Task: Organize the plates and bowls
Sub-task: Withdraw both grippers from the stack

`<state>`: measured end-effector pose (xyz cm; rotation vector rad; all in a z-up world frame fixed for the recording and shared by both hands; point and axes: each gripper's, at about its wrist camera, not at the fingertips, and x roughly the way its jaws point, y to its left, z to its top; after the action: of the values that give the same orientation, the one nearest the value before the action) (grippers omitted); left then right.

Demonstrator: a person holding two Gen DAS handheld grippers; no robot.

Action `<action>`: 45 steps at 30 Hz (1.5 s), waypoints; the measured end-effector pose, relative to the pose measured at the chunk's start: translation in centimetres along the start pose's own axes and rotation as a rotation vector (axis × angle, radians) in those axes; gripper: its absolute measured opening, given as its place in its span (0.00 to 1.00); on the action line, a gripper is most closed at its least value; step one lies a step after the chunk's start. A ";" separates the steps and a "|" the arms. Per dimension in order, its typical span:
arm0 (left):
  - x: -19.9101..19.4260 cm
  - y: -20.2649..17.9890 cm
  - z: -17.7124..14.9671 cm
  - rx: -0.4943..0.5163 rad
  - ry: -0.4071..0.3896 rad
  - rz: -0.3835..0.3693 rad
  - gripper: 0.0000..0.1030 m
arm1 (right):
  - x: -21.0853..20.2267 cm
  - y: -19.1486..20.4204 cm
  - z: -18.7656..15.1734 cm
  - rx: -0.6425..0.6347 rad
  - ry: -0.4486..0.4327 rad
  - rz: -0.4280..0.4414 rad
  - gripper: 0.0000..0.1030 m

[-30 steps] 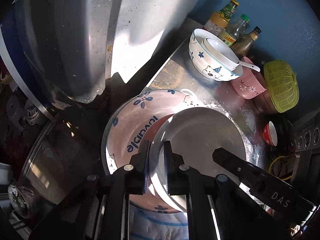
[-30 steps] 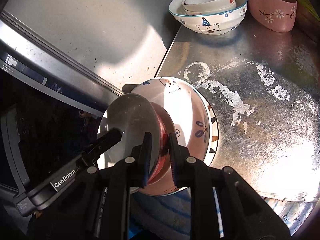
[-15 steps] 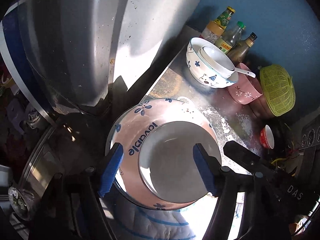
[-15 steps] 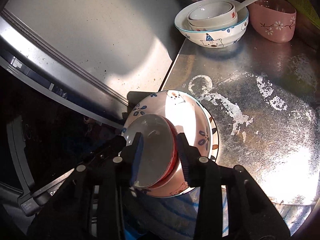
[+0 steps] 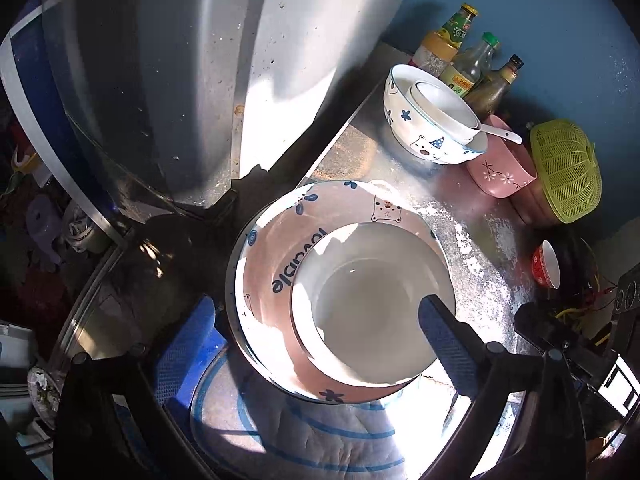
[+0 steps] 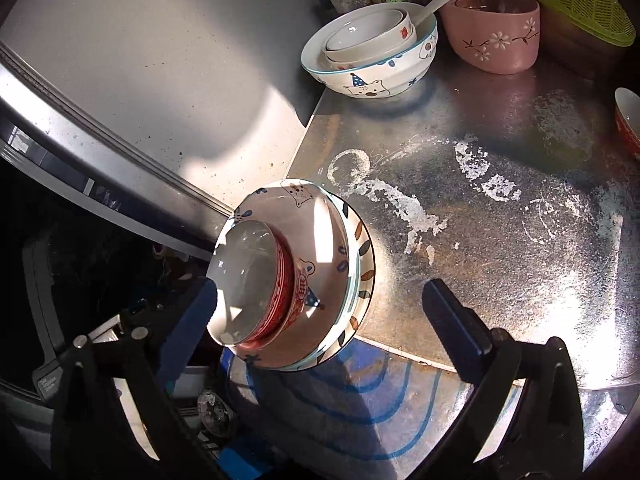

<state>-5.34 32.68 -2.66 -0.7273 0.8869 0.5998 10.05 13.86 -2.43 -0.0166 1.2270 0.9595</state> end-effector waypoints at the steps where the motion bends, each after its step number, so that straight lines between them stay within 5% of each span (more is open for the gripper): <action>1: 0.0 -0.1 0.0 0.003 0.000 0.000 0.99 | -0.2 -0.4 0.0 0.009 -0.001 -0.005 1.00; 25: -0.9 -2.9 -1.0 0.074 -0.010 -0.010 0.99 | -3.6 -4.0 -1.5 0.083 -0.041 -0.031 1.00; 45: 0.1 -9.8 -0.8 0.218 -0.002 -0.047 0.99 | -7.2 -9.1 -1.7 0.199 -0.116 -0.059 1.00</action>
<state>1.45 26.01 -0.08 -0.5486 0.9151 0.4534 14.30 2.92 -1.67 0.1573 1.2033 0.7738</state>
